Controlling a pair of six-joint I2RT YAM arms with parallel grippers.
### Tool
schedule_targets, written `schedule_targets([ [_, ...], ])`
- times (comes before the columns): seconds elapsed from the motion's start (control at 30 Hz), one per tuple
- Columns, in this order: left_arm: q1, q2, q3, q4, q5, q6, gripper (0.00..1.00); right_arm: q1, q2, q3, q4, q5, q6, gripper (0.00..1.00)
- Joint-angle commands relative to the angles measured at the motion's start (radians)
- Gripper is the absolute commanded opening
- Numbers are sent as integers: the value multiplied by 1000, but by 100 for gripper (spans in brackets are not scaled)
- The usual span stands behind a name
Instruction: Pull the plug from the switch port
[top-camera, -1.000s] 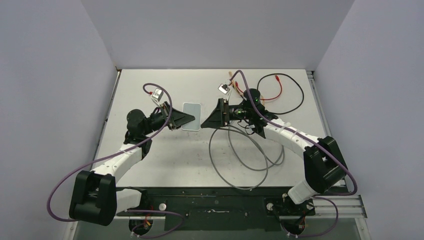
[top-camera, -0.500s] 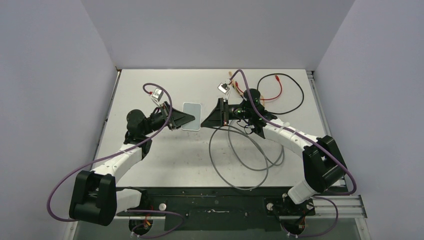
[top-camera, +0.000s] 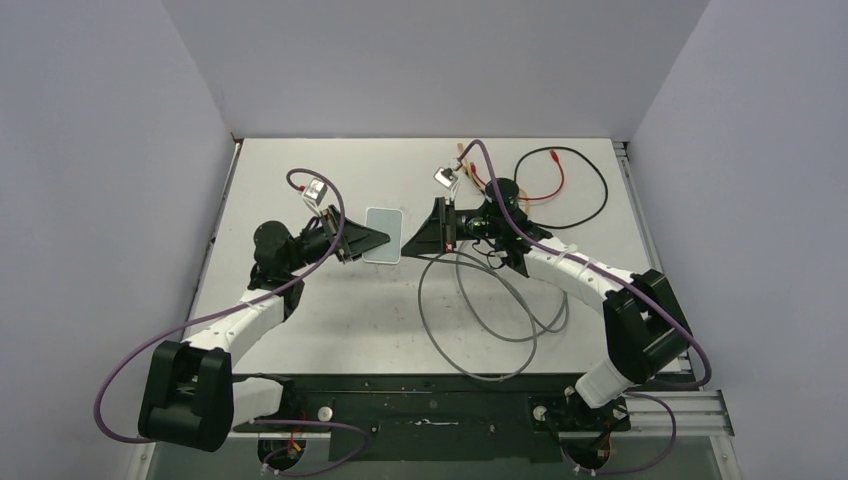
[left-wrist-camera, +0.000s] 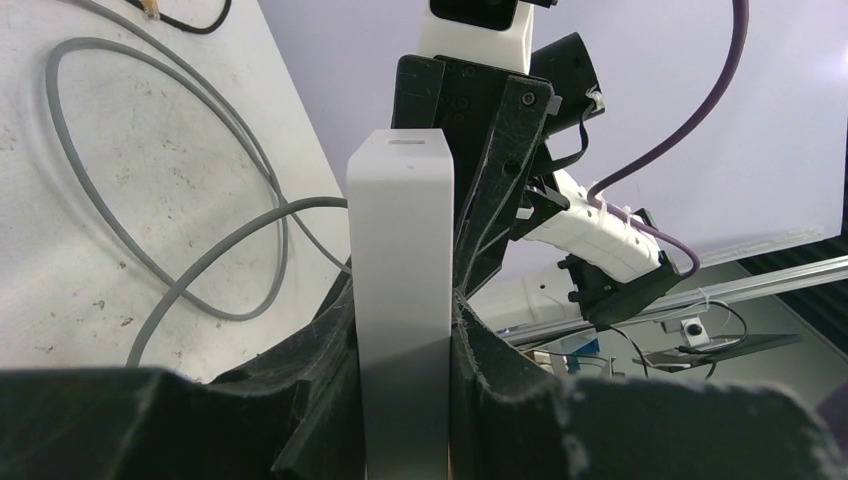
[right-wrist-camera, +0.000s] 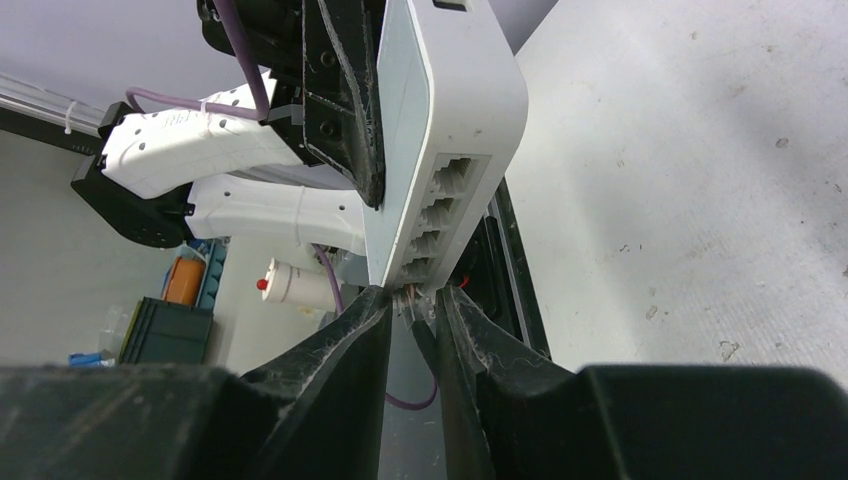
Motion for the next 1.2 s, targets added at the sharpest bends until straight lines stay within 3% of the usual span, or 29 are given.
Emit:
schedule_targets([
  [0.0, 5, -13, 2, 70, -35, 6, 0, 21, 9, -4, 75, -42, 4, 23],
  [0.17, 5, -11, 6, 69, -36, 6, 0, 21, 9, -4, 75, -47, 4, 17],
  [0.3, 5, -9, 8, 69, -36, 6, 0, 21, 6, -6, 75, -47, 4, 5],
  [0.57, 5, -10, 8, 66, -42, 7, 0, 23, 2, 10, 17, -44, -43, 5],
  [0.87, 6, -33, 12, 8, -61, 36, 0, 25, -1, 91, -313, 18, -286, 5],
  [1.17, 9, -43, 13, -6, -71, 36, 0, 25, -7, 104, -364, 46, -343, 5],
])
